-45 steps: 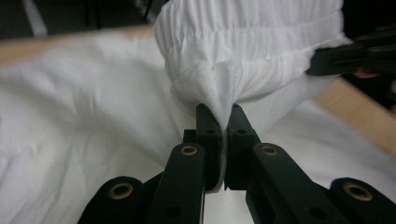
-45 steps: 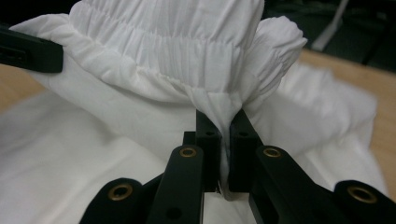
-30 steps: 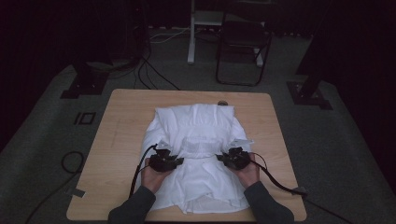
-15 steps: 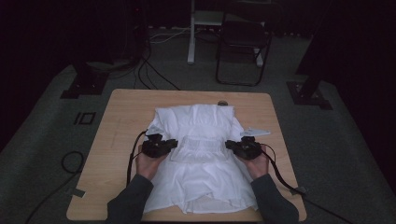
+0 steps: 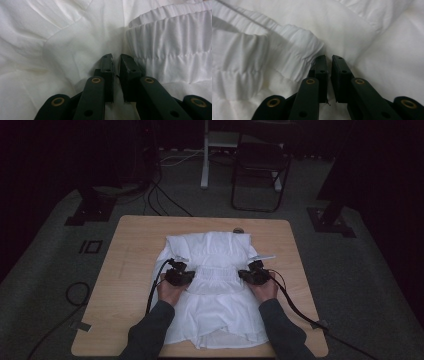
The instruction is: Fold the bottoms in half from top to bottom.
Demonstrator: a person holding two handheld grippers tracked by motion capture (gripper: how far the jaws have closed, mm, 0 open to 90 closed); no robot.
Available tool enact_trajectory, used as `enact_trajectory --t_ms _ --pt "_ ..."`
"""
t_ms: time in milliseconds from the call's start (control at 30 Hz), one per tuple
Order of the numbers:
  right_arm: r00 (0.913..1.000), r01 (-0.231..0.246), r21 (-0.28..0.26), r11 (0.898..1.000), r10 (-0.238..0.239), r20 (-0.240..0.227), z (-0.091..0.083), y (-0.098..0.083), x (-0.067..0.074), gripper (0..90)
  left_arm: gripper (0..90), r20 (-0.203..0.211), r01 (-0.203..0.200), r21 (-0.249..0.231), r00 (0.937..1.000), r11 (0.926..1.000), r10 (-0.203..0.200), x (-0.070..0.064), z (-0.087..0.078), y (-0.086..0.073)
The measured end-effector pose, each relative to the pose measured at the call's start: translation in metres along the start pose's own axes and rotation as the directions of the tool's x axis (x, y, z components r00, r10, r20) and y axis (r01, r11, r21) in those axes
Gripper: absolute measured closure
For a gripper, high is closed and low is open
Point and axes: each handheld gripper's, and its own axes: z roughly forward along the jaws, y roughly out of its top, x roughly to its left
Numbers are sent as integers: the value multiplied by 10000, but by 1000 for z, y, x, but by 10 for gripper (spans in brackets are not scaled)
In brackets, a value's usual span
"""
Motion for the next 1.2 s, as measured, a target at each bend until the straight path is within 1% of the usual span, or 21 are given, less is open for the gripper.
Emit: enact_trajectory --t_ms 67,167,300,333,367,433,467,533,600,633,667,700,733,767,800,833,900,967,1000,1033,1200 --pt "9998 141 -53 9999 -141 -129 0 0 1 817 812 -7 5 -4 10000 10000 -5 0 0 0" --pt "9947 305 -415 9987 -344 -967 -4 0 5 822 809 180 -43 -156 9998 9999 46 -6 -6 -3" --pt "9770 920 -1101 9897 -1111 -1820 -21 -7 17 824 807 719 -326 -402 9968 9987 354 -21 -20 -13" --pt "9770 920 -1101 9897 -1111 -1820 -21 -7 17 824 807 719 -326 -402 9968 9987 354 -21 -20 -13" --pt "9707 1009 -1253 9870 -1253 -2048 -26 -11 20 824 807 1037 -551 -465 9928 9974 596 -31 -27 -21" --pt "9354 1608 -1702 9722 -2051 -2879 -44 -28 31 796 791 1347 -837 -445 9869 9955 890 -39 -33 -31" --pt "9354 1608 -1702 9722 -2051 -2879 -44 -28 31 796 791 1472 -932 -428 9842 9947 985 -42 -35 -34" --pt "9179 2133 -1996 9564 -2662 -2944 -56 -38 35 772 776 1545 -1262 -415 9792 9911 1312 -48 -40 -44" --pt "9240 2491 -2058 9464 -2959 -2422 -62 -43 38 757 763 1407 -1230 -438 9817 9914 1280 -47 -43 -47" --pt "9312 2475 -2135 9451 -2929 -2170 -66 -43 37 748 754 1380 -1056 -494 9841 9932 1115 -44 -44 -47" --pt "9312 2475 -2135 9451 -2929 -2170 -66 -43 37 748 754 1320 -976 -540 9858 9938 1040 -42 -44 -47" --pt "9454 2192 -2343 9471 -2655 -1889 -67 -40 36 726 746 1274 -858 -590 9875 9946 927 -40 -44 -45" --pt "9454 2192 -2343 9471 -2655 -1889 -67 -40 36 726 746 1288 -791 -627 9879 9949 867 -39 -44 -44" --pt "9621 1724 -2512 9525 -2176 -1647 -65 -33 33 723 736 1308 -739 -691 9880 9949 824 -39 -44 -43" --pt "9621 1724 -2512 9525 -2176 -1647 -65 -33 33 723 736 1296 -786 -731 9877 9942 876 -39 -43 -42" --pt "9696 1324 -2518 9587 -1780 -1679 -61 -25 31 723 727 1312 -850 -768 9868 9934 946 -41 -42 -39" --pt "9695 1318 -2523 9586 -1778 -1687 -59 -22 31 723 725 1329 -915 -765 9860 9929 1011 -42 -38 -36" --pt "9580 1295 -2230 9662 -1799 -2232 -48 -15 37 734 717 1327 -902 -690 9862 9935 987 -44 -34 -36" --pt "9580 1295 -2230 9662 -1799 -2232 -48 -15 37 734 717 1344 -910 -613 9860 9940 986 -44 -33 -36" --pt "9498 1610 -1924 9680 -2050 -2362 -45 -19 46 756 712 1370 -902 -532 9858 9945 967 -45 -31 -38" --pt "9390 2346 -1115 9657 -2548 -2311 -43 -39 61 782 711 1329 -861 -162 9873 9962 874 -40 -33 -52"
